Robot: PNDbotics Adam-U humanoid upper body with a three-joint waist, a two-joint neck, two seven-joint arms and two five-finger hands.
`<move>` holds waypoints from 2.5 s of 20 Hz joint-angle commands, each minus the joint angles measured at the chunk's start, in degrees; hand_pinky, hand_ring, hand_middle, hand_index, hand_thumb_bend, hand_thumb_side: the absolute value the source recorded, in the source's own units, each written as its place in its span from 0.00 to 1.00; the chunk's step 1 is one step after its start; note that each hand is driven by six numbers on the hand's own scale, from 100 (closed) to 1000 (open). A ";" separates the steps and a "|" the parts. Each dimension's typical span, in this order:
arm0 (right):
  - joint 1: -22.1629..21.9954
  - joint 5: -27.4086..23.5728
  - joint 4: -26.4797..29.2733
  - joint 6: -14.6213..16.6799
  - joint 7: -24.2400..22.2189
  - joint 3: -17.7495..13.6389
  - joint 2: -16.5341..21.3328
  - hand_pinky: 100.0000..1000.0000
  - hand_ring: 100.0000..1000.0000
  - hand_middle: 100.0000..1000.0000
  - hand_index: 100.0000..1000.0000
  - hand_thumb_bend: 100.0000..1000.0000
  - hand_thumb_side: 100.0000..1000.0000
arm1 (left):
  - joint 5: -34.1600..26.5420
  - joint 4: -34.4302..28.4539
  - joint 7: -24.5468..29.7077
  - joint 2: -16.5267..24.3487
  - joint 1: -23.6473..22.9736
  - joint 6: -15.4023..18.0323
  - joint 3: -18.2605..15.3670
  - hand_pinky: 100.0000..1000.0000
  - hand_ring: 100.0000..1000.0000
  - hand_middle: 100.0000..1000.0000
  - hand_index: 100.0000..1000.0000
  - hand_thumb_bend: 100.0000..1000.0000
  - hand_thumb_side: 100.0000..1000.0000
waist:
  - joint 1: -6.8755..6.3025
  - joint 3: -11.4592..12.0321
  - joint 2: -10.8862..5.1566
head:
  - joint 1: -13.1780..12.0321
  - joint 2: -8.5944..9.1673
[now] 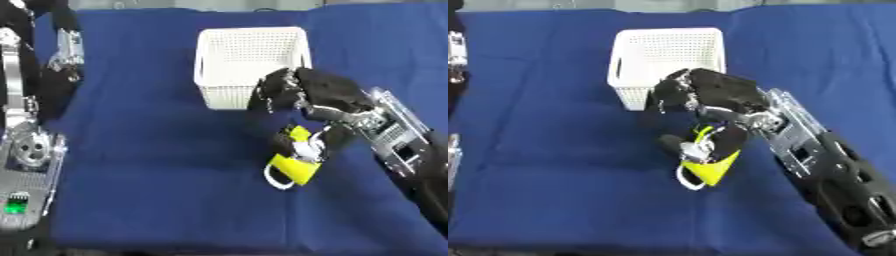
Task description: Pick up objects on the table and place them in the box.
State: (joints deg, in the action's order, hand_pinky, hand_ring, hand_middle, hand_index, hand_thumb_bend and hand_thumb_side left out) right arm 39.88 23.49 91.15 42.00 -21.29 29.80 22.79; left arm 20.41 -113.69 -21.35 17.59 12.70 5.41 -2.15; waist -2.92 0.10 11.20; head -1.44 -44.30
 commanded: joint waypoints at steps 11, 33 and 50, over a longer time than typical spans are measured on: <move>-0.45 -1.26 2.14 9.96 -11.68 0.07 1.37 0.54 0.48 0.49 0.68 0.11 0.99 | 0.10 -0.90 -0.05 0.76 0.38 0.16 -0.22 0.89 0.72 0.75 0.80 0.00 0.67 | 0.20 -0.14 -1.39 | 0.43 0.18; -1.01 3.44 -1.72 9.96 -12.02 0.32 0.32 0.55 0.48 0.49 0.65 0.09 1.00 | 0.08 -0.90 -0.09 0.65 0.41 0.25 -0.26 0.89 0.72 0.75 0.80 0.00 0.67 | 0.36 0.13 -1.13 | 0.42 0.18; -1.37 5.96 -3.14 9.96 -11.94 1.23 0.14 0.55 0.47 0.48 0.64 0.09 1.00 | 0.02 -0.90 -0.04 0.68 0.46 0.25 -0.26 0.89 0.72 0.75 0.80 0.00 0.67 | 0.25 0.13 -0.96 | 0.58 0.18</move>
State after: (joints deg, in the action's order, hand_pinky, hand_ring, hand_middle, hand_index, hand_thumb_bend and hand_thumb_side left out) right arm 37.93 29.19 87.44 40.98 -22.31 31.18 22.65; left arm 20.41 -113.69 -21.35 17.59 12.70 5.41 -2.15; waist -2.67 0.12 10.90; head -1.44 -44.30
